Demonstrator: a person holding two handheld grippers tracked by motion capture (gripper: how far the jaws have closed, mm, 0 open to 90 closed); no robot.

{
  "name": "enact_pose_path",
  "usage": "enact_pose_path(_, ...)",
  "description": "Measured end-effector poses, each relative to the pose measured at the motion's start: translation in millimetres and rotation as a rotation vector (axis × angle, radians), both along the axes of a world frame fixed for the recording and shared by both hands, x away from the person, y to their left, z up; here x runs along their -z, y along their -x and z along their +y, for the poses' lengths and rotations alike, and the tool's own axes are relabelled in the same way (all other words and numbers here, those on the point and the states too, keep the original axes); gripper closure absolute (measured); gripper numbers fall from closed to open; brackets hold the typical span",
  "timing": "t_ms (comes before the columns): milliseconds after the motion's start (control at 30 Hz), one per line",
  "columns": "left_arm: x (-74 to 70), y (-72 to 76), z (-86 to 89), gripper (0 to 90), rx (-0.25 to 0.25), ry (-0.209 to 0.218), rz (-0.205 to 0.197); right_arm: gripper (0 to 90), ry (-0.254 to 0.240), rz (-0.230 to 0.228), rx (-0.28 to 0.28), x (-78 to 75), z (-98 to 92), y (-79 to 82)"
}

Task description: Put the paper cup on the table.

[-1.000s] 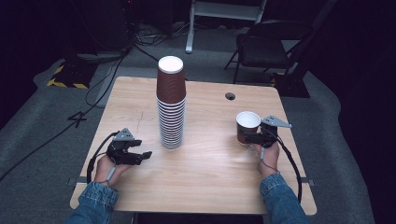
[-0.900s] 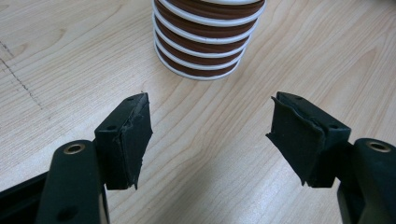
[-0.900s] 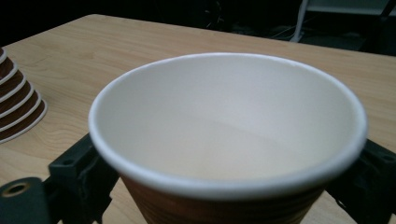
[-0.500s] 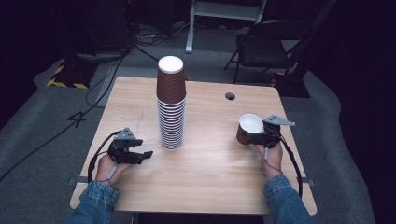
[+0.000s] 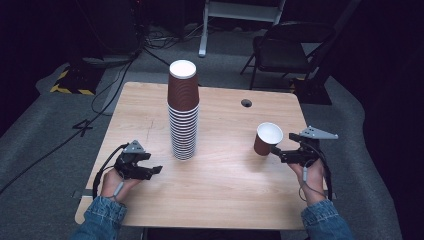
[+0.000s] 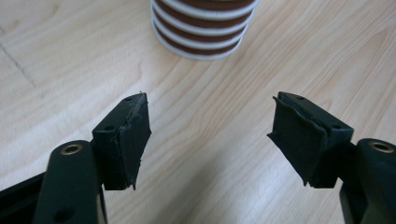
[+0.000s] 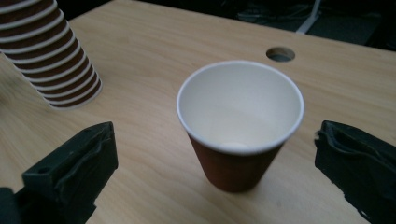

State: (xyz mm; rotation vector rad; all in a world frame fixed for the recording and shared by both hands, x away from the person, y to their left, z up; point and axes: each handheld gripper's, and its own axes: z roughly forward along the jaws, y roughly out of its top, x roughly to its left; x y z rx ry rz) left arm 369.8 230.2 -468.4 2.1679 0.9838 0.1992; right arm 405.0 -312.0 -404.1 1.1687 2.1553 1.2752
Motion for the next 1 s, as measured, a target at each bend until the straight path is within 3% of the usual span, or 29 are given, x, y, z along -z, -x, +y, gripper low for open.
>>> enact_pose_path(333, 11.6, 6.9, 16.2, 26.5, -0.083, -0.020, 0.028, 0.0, 0.076, 0.018, 0.033, 20.6, -26.5, 34.1)
enact_pose_path(433, 13.9, 5.8, 18.1, 26.2, -0.104, -0.054, 0.027, 0.0, 0.066, 0.084, 0.026, 31.8, -28.1, 40.7)
enact_pose_path(667, 19.6, 3.7, 21.5, 25.9, -0.151, -0.098, 0.030, 0.0, 0.086, 0.168, 0.041, 62.8, -37.0, 47.1)
enact_pose_path(800, 22.7, 2.4, 21.9, 25.4, -0.167, -0.117, 0.035, 0.0, 0.145, 0.162, 0.066, 76.0, -42.3, 48.0)
enact_pose_path(1000, 24.6, 1.9, 21.3, 23.6, -0.164, -0.137, 0.015, 0.0, 0.172, 0.195, 0.092, 90.8, -46.6, 46.3)
